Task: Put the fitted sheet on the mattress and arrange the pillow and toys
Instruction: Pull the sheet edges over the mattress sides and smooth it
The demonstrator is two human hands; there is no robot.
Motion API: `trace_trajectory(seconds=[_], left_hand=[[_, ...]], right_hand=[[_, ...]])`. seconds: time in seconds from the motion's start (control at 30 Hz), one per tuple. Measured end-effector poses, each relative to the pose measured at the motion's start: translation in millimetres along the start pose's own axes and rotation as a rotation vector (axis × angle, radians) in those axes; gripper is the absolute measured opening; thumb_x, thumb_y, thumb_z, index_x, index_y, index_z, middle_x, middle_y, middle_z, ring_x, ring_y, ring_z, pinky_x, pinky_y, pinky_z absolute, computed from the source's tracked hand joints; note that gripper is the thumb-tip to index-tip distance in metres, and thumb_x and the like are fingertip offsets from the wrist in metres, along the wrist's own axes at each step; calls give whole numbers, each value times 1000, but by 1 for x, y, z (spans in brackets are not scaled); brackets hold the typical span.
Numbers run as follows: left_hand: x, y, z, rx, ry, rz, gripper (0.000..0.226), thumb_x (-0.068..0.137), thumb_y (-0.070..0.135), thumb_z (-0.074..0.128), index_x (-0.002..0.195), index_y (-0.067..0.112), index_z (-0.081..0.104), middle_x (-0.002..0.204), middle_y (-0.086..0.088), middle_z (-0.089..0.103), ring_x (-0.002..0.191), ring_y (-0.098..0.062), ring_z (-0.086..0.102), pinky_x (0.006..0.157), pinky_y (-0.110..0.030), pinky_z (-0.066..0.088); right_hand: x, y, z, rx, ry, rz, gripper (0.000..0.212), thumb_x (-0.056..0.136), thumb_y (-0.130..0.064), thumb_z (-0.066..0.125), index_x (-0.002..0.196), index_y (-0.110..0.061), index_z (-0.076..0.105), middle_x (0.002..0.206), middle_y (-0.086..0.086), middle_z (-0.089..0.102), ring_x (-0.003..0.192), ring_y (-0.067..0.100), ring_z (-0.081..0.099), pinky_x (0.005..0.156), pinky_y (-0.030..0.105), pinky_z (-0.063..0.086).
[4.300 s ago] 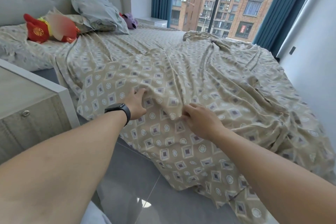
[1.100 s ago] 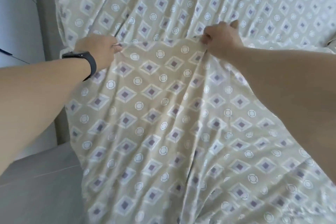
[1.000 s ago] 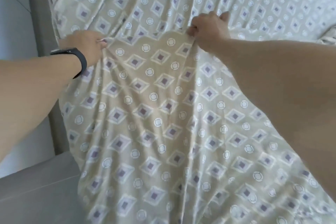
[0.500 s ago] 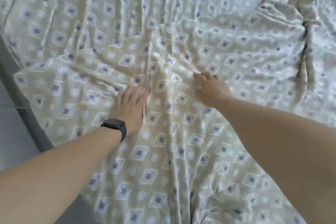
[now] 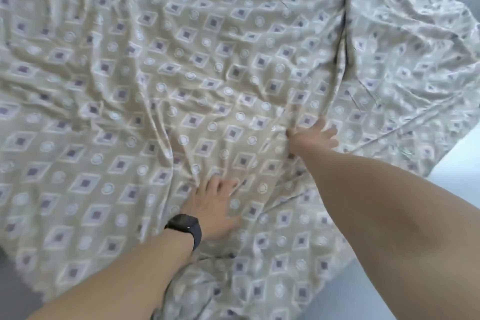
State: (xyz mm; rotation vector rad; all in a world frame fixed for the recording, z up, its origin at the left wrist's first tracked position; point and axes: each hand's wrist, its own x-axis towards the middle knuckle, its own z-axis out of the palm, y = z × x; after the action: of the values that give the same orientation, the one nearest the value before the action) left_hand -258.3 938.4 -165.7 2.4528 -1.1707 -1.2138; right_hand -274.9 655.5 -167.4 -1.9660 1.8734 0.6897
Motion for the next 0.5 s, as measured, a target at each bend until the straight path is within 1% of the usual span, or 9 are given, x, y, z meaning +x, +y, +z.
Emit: trace_trajectory(seconds=[0.07, 0.13, 0.2, 0.27, 0.33, 0.4, 0.43, 0.47, 0.5], left_hand=[[-5, 31, 29, 42, -75, -54, 87, 74, 79, 45, 145, 36, 21, 132, 3, 33, 119, -23, 41, 100, -37, 39], [1, 63, 53, 203, -82, -130, 99, 68, 83, 46, 146, 31, 16, 134, 0, 30, 119, -26, 39, 100, -38, 38], [4, 69, 59, 340, -6, -124, 95, 72, 77, 52, 145, 28, 14, 141, -5, 28, 122, -30, 37, 100, -43, 39], [14, 80, 66, 427, 162, 53, 84, 75, 50, 70, 141, 24, 26, 138, -9, 36, 115, -34, 43, 91, -48, 44], [23, 89, 67, 532, 220, 165, 80, 70, 20, 72, 142, 24, 37, 133, -11, 41, 110, -35, 46, 87, -46, 43], [30, 100, 64, 586, 258, 163, 84, 68, 8, 65, 146, 26, 41, 134, -10, 42, 106, -34, 47, 83, -45, 40], [33, 107, 61, 582, 267, 162, 83, 67, 5, 63, 145, 26, 43, 134, -10, 44, 103, -34, 48, 81, -45, 40], [37, 117, 59, 592, 270, 136, 82, 68, 4, 63, 144, 26, 43, 133, -9, 45, 100, -33, 49, 80, -45, 41], [42, 128, 54, 607, 264, 95, 78, 70, 6, 64, 143, 25, 42, 131, -7, 45, 98, -33, 49, 79, -45, 41]], right_hand=[[15, 17, -5, 148, -61, 67, 114, 79, -67, 69, 159, -23, 0, 160, 16, 15, 141, 42, 31, 109, 54, 37], [48, 39, -19, 311, -107, 126, 107, 77, -57, 73, 156, -17, 11, 154, 14, 25, 136, 39, 37, 104, 50, 44], [65, 50, -26, 255, -74, 192, 96, 81, -47, 66, 154, -12, 14, 155, 13, 23, 140, 37, 30, 112, 49, 36], [87, 75, -37, 190, -78, 240, 101, 82, -48, 61, 157, -9, 6, 159, 16, 14, 146, 39, 20, 118, 52, 22], [106, 95, -35, 198, -185, 190, 104, 77, -51, 61, 158, -11, 9, 158, 18, 15, 146, 42, 21, 119, 53, 24], [124, 114, -30, 273, -288, 98, 96, 77, -40, 59, 158, -14, 16, 160, 17, 21, 145, 39, 29, 117, 51, 32], [142, 123, -22, 310, -280, 76, 90, 76, -37, 59, 156, -15, 24, 159, 14, 30, 142, 36, 37, 111, 42, 40], [148, 123, -26, 328, -311, 93, 81, 79, -35, 58, 153, -12, 33, 155, 12, 39, 138, 33, 44, 100, 30, 45], [122, 118, -54, 343, -360, 58, 67, 86, -32, 56, 148, -9, 43, 149, 10, 47, 134, 30, 49, 83, 21, 44]])
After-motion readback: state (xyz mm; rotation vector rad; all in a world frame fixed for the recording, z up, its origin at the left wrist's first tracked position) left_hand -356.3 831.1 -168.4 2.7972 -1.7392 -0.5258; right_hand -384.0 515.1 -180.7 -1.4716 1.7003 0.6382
